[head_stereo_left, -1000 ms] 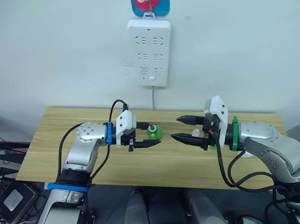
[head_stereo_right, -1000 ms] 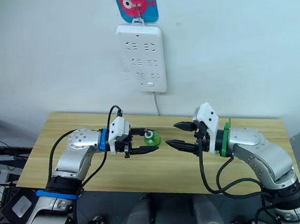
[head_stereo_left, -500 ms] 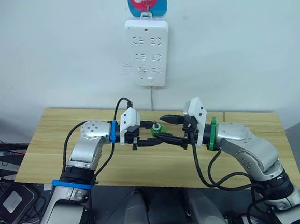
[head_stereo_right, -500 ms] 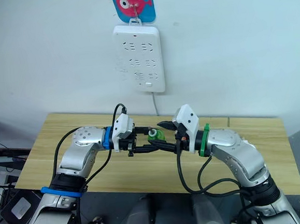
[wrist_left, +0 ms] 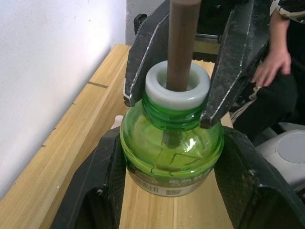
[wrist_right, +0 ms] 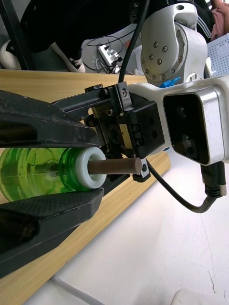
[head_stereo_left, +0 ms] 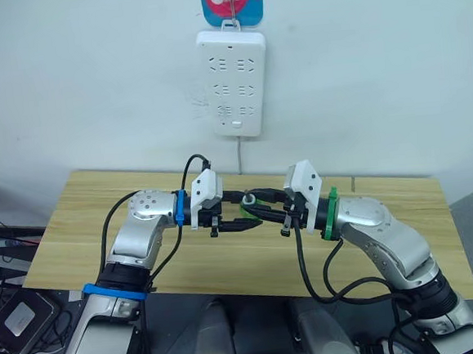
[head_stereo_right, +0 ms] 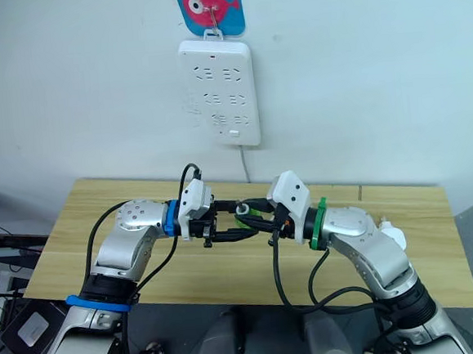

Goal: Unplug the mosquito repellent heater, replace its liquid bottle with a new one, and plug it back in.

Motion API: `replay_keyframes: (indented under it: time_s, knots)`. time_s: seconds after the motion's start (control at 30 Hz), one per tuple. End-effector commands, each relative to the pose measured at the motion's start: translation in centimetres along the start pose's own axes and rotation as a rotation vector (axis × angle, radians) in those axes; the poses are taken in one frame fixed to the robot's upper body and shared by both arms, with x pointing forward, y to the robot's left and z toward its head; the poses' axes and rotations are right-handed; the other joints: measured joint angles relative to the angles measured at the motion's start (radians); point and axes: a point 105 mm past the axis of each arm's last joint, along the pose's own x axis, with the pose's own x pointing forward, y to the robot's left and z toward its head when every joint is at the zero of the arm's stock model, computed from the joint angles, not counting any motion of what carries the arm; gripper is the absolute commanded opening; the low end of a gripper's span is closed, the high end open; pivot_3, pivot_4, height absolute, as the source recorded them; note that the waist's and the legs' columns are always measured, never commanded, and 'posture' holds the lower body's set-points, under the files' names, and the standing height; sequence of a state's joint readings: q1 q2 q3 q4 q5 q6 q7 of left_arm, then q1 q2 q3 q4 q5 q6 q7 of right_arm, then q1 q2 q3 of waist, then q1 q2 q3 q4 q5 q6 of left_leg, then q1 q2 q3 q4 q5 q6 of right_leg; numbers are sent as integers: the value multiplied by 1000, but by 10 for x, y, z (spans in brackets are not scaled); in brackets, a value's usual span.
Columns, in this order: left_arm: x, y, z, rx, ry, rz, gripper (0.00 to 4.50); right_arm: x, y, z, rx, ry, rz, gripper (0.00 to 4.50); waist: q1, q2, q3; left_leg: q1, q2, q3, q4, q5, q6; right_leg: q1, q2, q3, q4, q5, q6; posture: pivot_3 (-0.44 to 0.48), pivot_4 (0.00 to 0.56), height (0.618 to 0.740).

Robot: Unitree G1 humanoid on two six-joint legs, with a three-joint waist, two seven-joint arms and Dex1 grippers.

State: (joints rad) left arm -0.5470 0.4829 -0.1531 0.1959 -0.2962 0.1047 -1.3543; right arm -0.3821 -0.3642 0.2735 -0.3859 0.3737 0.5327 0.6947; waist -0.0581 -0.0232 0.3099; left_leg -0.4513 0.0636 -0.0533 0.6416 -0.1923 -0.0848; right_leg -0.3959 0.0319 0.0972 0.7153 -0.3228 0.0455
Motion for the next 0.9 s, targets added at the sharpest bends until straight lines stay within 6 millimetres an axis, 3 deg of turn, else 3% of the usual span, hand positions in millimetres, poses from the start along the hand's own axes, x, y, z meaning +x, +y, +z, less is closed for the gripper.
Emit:
replay_keyframes:
  time_s: [0.03, 0.23, 0.37, 0.47, 0.63, 0.9]
  knots:
    - [5, -1, 14, 12, -70, 20, 2582, -4, -3, 21, 67, -108, -32, 858, 0, 0, 0, 0, 0, 0, 0, 0, 0, 0, 0, 0, 0, 0, 0, -61, 274, 740]
    - [8, 11, 33, 15, -181, 161, 4487, -28, -46, 29, 426, -250, -274, 858, 1, 0, 0, 0, 0, -1, 0, 0, 0, 1, 0, 0, 1, 0, 0, -54, 266, 740]
    - [23, 21, 53, 35, -298, 323, 4500, -48, -70, 22, 746, -382, -408, 858, 2, -1, -1, 0, 0, -1, 0, 0, 0, 1, -1, -1, 0, 0, 0, -52, 260, 740]
    - [35, 21, 65, 77, -355, 414, 4500, -58, -74, 14, 931, -449, -442, 858, 2, -1, -1, 0, -1, -1, 0, 0, 0, 1, -2, -1, 0, 0, 0, -51, 257, 740]
    - [54, 17, 71, 77, -407, 479, 4500, -61, -70, 15, 1075, -515, -447, 858, -2, 0, -1, 0, -1, 0, -1, 0, 0, 1, -2, 1, 0, 0, 0, -47, 257, 740]
    - [69, 9, 72, 51, -431, 476, 4500, -65, -65, 26, 1149, -554, -424, 858, -3, 0, -1, 0, -1, 0, -1, 0, 0, 0, -1, 1, 0, 0, 0, -61, 268, 740]
